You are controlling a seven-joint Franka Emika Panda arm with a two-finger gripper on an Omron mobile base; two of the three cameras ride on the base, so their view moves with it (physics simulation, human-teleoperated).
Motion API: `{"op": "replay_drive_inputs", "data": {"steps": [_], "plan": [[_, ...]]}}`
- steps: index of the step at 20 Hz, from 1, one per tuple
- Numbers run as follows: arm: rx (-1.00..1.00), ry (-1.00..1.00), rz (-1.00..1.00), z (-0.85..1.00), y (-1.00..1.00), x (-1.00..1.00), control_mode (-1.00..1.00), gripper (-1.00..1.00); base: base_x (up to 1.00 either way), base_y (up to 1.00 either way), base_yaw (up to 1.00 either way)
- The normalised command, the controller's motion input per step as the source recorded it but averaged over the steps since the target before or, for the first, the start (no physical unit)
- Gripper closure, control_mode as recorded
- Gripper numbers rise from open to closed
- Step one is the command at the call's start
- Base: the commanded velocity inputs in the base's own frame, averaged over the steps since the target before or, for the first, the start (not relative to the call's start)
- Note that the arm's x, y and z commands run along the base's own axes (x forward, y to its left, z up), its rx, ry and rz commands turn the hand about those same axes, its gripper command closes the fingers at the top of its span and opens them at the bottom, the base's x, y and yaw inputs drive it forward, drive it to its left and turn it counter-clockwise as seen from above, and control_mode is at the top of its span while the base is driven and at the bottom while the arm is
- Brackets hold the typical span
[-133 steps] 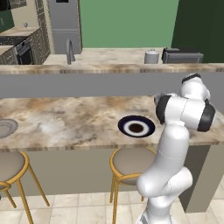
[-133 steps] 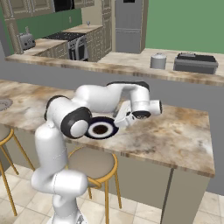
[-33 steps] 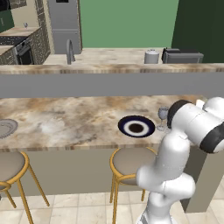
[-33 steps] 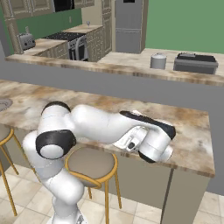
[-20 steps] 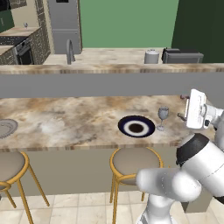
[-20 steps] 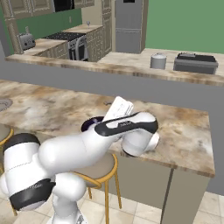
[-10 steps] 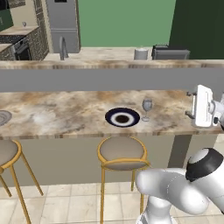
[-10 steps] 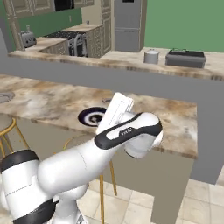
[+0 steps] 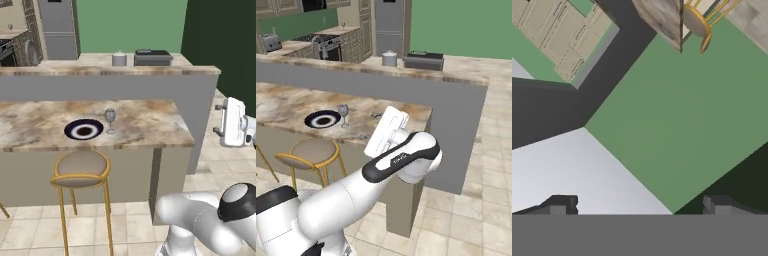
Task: Retrieve the wine glasses from the counter and place one next to each plate.
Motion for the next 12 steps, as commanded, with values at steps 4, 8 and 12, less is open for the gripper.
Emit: {"op": "replay_drive_inputs", "data": {"steps": [4, 8, 12], "plan": [[0.00, 0.00, 0.00, 0.00, 0.00, 0.00, 1.00, -1.00, 0.38, -1.00, 0.00], [0.00, 0.00, 0.00, 0.00, 0.00, 0.00, 1.00, -1.00, 0.64, -1.00, 0.00], [0.00, 0.00, 0.00, 0.00, 0.00, 0.00, 1.00, -1.00, 0.68, -1.00, 0.00]]}}
